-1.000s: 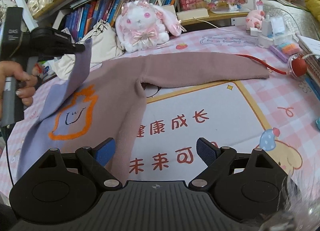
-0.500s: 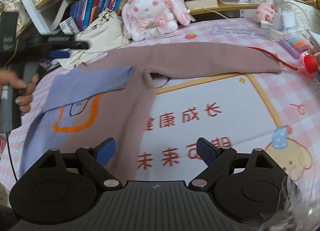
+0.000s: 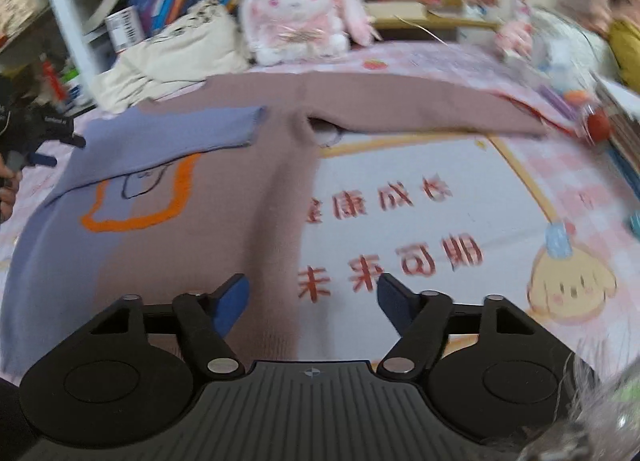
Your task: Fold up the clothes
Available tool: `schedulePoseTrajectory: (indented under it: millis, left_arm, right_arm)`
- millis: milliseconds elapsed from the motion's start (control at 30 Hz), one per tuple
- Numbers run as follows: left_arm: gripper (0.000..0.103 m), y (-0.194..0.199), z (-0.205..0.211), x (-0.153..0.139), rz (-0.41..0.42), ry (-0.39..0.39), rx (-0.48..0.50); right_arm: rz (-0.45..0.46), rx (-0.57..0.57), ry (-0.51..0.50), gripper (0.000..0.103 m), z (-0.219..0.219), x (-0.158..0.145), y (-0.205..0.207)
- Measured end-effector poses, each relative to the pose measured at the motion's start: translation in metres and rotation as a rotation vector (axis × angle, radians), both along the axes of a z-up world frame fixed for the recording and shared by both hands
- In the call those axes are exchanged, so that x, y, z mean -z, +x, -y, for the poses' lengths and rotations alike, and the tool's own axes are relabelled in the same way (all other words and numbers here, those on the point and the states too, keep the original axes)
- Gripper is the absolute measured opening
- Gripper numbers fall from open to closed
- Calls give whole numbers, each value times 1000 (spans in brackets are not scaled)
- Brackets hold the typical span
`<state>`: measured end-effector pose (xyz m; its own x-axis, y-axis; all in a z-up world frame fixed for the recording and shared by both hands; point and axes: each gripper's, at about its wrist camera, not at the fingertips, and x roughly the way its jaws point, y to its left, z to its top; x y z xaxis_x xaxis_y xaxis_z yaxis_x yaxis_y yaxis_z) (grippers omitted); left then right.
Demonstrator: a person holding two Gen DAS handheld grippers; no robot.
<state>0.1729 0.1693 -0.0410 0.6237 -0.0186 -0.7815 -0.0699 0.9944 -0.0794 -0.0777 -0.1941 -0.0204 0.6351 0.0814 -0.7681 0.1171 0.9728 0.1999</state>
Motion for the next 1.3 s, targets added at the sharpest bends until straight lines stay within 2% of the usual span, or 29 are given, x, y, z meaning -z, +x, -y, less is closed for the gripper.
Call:
schedulePoseTrajectory:
  millis: [100, 167, 333, 467, 700, 800, 933, 1033, 1067, 1133, 1200, 1267, 1300]
  left_arm:
    - [71, 9, 14, 12, -33, 53, 108]
    - [72, 8, 20, 15, -7, 83, 129]
    - [74, 15, 15, 15, -38, 46, 118]
    - [81, 23, 9, 17, -61, 39, 120]
    - [82, 22, 9, 19, -45, 24, 84]
    - [82, 22, 11, 18, -43, 36, 85]
    - [82, 16, 23, 16, -7, 120, 134]
    - [82, 15, 24, 17, 6, 120, 134]
    - [81, 15, 22, 17, 4, 104, 127]
    - [74, 15, 17, 17, -2, 65, 124]
    - [66, 12, 19, 16, 10, 85, 164]
    - [43, 7, 24, 13, 27, 124, 212]
    - [37, 6, 25, 12, 31, 136, 220]
  right_arm:
    - [-14, 49, 12, 55, 0, 3, -6]
    - [-26, 65, 15, 54, -1, 5, -8]
    - [-60, 20, -9, 53, -16, 10, -9]
    - [-73, -29, -63, 53, -27, 10, -7]
    - [-89, -51, -106, 51, -32, 11, -5]
    - [-92, -57, -112, 50, -32, 11, -4]
    - [-97, -62, -116, 50, -33, 10, -3]
    - [-101, -62, -119, 48, -34, 10, -2]
    - [-102, -66, -116, 47, -35, 9, -1]
    - [-101, -82, -105, 33, -37, 8, 0]
    - [-100, -105, -92, 20, -40, 7, 1]
    - [-103, -109, -91, 18, -41, 6, 3]
    - [-105, -109, -91, 17, -41, 6, 4]
